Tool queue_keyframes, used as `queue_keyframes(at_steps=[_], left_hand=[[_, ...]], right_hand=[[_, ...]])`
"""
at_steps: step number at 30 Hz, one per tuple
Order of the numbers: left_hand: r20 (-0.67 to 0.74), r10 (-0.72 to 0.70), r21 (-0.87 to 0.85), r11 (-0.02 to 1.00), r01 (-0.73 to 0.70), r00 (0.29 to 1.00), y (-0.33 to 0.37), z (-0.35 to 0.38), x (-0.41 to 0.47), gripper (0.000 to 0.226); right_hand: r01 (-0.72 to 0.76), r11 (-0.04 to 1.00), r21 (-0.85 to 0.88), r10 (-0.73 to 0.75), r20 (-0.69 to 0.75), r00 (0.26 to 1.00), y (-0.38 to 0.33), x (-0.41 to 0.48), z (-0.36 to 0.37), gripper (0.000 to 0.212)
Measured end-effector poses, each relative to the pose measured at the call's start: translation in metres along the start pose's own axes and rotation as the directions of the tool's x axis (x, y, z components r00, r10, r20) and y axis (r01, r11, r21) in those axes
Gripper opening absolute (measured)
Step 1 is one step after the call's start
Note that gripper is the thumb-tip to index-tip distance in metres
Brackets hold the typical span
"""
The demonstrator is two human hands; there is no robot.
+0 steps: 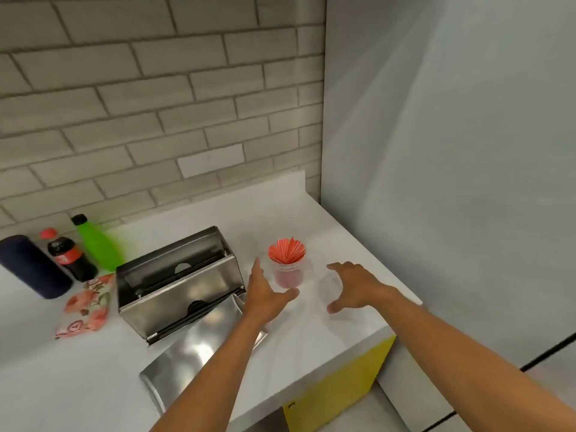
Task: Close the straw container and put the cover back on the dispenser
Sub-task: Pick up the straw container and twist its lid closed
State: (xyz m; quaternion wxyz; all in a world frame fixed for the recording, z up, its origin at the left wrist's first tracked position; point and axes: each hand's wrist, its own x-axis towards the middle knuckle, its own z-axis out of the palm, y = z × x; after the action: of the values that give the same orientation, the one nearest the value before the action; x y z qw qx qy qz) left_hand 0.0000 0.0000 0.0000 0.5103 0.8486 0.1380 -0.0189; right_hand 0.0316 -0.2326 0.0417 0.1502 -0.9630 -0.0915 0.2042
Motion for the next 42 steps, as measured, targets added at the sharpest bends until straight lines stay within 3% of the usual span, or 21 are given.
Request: queue_keyframes(at_steps=[6, 10, 15, 21, 24, 30, 42], left_hand=[[-0.055, -0.061, -0.075, 0.996, 0.057, 0.997, -0.005, 0.023, 0.030, 0.140], [-0.125, -0.077, -0.156, 0.986, 0.057, 0.989, -0.003, 0.038, 0.043, 0.121], [-0.202, -0.109, -0.265, 0.963, 0.053, 0.973, -0.008, 0.052, 0.051, 0.103], [-0.274, -0.155, -0.365, 0.930, 0.046, 0.949, -0.008, 0.065, 0.053, 0.092], [-0.286, -0.166, -0.352, 0.934, 0.057, 0.944, -0.011, 0.070, 0.054, 0.100], [-0.327, -0.148, -0.298, 0.953, 0.046, 0.933, -0.017, 0.075, 0.053, 0.098], [-0.366, -0.133, -0.179, 0.981, 0.071, 0.921, -0.023, 0.078, 0.054, 0.097]], right_hand=[[-0.012, 0.998, -0.064, 0.016, 0.061, 0.998, 0.006, 0.024, 0.013, 0.124], [-0.007, 0.994, -0.105, 0.013, 0.056, 0.998, 0.012, 0.042, 0.011, 0.126], [-0.030, 0.997, -0.070, 0.037, 0.098, 0.995, 0.025, 0.062, 0.007, 0.127], [0.002, 0.996, 0.093, -0.002, -0.005, 1.000, 0.023, 0.075, -0.060, 0.127], [0.112, 0.978, 0.178, -0.105, -0.050, 0.993, 0.002, 0.079, -0.094, 0.124], [0.304, 0.948, 0.095, -0.306, 0.007, 0.952, -0.056, 0.094, -0.091, 0.119], [0.352, 0.932, -0.089, -0.344, 0.092, 0.934, -0.087, 0.117, -0.068, 0.120]])
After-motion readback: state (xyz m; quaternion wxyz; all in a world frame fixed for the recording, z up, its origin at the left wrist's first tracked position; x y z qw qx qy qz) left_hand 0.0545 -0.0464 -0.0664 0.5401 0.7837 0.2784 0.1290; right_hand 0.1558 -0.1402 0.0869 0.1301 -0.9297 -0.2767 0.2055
